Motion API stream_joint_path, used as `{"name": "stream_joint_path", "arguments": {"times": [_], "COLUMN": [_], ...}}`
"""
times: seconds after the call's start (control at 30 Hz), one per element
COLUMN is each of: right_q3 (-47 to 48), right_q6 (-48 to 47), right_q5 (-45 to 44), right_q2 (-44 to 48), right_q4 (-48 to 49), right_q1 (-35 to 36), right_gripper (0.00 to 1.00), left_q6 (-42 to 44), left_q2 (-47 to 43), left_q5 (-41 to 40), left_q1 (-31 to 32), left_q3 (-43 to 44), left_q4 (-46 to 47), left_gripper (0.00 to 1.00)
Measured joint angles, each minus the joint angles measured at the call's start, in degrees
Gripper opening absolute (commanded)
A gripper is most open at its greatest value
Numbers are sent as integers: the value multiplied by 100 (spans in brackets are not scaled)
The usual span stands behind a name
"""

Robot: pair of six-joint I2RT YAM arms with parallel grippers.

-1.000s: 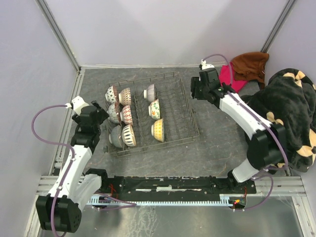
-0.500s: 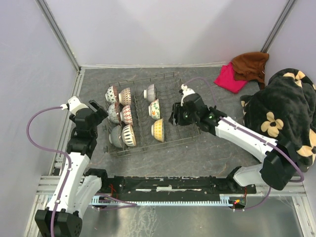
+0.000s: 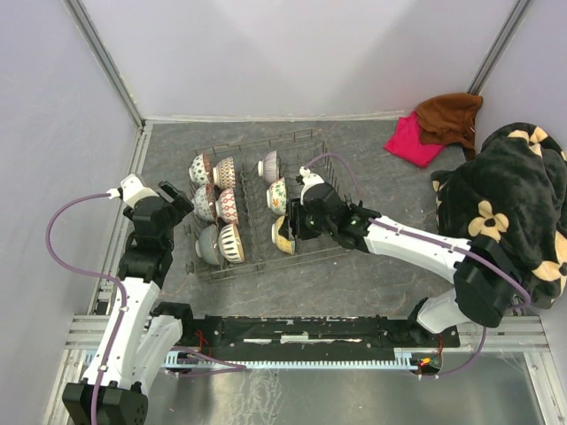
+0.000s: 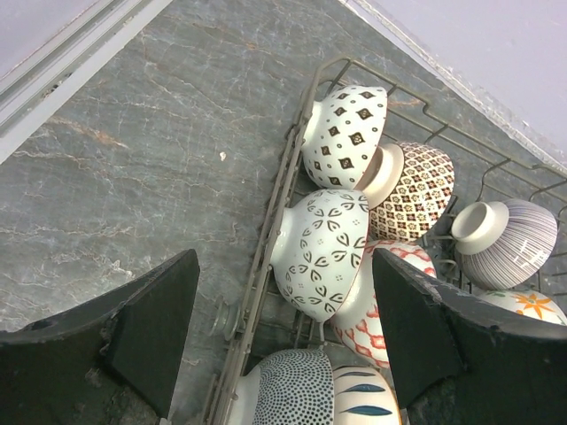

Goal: Unload the bowls from the dish rack

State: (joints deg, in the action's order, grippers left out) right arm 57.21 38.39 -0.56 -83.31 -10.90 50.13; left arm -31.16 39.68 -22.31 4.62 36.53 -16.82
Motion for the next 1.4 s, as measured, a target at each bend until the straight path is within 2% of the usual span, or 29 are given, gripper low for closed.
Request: {"name": "stream_joint_path", "arguments": {"times": [0.7, 0.9, 1.4], "right_q3": [-540, -756, -1043], "right_q6": [566, 739, 997], "right_q5": [118, 188, 247], "right_q2": [-323, -225, 280], "right_q4": [1178, 1436, 1661], "right_q1": [24, 61, 122], "right_gripper": [27, 11, 1], "left_q6": [0, 0, 0], "left_q2": [-24, -42, -42], "left_q5": [-4, -4, -7], "left_q1": [0, 0, 0], "left_q3": [0, 0, 0], "left_q4": [-66, -68, -66], "left_gripper": [85, 85, 85]}}
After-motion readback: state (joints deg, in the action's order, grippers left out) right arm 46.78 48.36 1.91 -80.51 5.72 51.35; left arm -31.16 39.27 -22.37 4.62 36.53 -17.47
